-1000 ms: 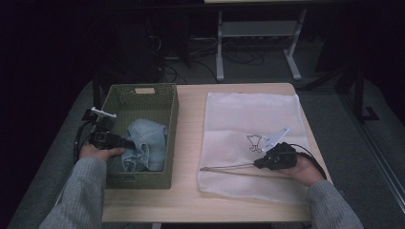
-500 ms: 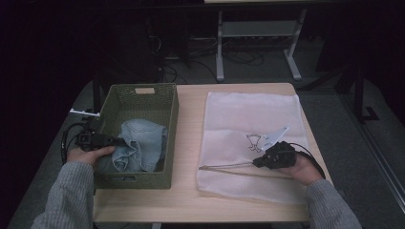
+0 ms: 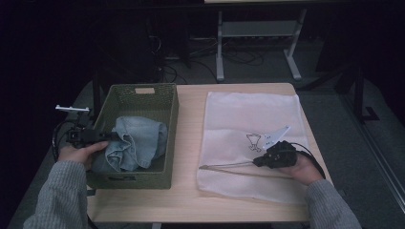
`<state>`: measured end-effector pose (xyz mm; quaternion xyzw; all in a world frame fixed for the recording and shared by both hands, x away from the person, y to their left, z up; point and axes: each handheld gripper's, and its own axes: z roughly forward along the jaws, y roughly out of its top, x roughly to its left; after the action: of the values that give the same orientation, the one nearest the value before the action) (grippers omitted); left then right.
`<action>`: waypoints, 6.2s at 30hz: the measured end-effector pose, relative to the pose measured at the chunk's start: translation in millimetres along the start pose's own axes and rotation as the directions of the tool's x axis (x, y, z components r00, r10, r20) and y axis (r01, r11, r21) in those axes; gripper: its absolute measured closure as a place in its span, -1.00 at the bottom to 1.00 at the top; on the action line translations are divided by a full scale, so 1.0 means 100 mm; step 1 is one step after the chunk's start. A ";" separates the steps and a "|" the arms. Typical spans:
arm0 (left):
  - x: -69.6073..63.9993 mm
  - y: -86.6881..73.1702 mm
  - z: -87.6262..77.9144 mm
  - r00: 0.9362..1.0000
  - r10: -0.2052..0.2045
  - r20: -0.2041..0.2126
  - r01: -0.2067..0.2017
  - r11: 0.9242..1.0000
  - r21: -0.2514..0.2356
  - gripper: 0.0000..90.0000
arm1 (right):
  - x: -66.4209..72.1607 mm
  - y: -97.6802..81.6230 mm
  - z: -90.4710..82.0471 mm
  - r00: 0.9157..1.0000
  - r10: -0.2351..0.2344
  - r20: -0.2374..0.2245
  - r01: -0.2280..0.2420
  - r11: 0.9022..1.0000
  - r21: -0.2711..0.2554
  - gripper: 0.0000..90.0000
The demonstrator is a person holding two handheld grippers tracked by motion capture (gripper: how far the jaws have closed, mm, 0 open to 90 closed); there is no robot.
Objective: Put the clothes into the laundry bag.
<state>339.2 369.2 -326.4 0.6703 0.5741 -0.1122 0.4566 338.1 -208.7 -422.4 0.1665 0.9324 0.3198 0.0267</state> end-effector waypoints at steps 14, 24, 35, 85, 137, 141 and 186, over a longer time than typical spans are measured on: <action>-0.05 -0.01 -0.10 0.995 -0.005 0.096 0.008 0.999 -0.040 0.75 | -0.03 0.03 -0.05 1.000 0.009 0.004 -0.009 1.000 -0.017 0.93; -0.22 0.04 -0.26 0.985 0.022 0.173 -0.006 0.996 -0.091 0.75 | -0.06 0.02 -0.07 1.000 0.025 0.001 -0.025 0.999 -0.034 0.94; -0.47 0.10 -0.38 0.970 0.070 0.235 -0.042 0.991 -0.124 0.75 | -0.07 0.09 -0.15 1.000 0.020 0.013 -0.020 0.999 -0.033 0.94; -1.67 0.05 0.45 0.808 0.242 0.537 -0.253 0.966 -0.055 0.76 | -0.19 0.40 -0.55 0.999 0.037 0.031 -0.033 0.994 -0.102 0.95; -2.30 -0.48 2.31 0.667 0.148 0.731 -0.384 0.908 0.167 0.75 | -0.19 0.71 -0.82 0.998 0.019 0.056 -0.013 0.994 -0.108 0.95; -2.16 -0.50 2.44 0.688 0.129 0.714 -0.350 0.921 0.171 0.75 | -0.19 0.71 -0.82 0.998 0.019 0.054 -0.013 0.994 -0.108 0.95; -1.53 -0.70 2.86 0.964 0.069 0.256 -0.106 0.985 0.134 0.69 | -0.13 0.70 -0.69 1.000 0.010 0.014 -0.008 0.992 -0.123 0.95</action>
<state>336.8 50.0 -416.5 0.7072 0.4719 -0.2176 0.4793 360.3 -202.1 -326.1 0.1711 0.9098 0.3757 0.0422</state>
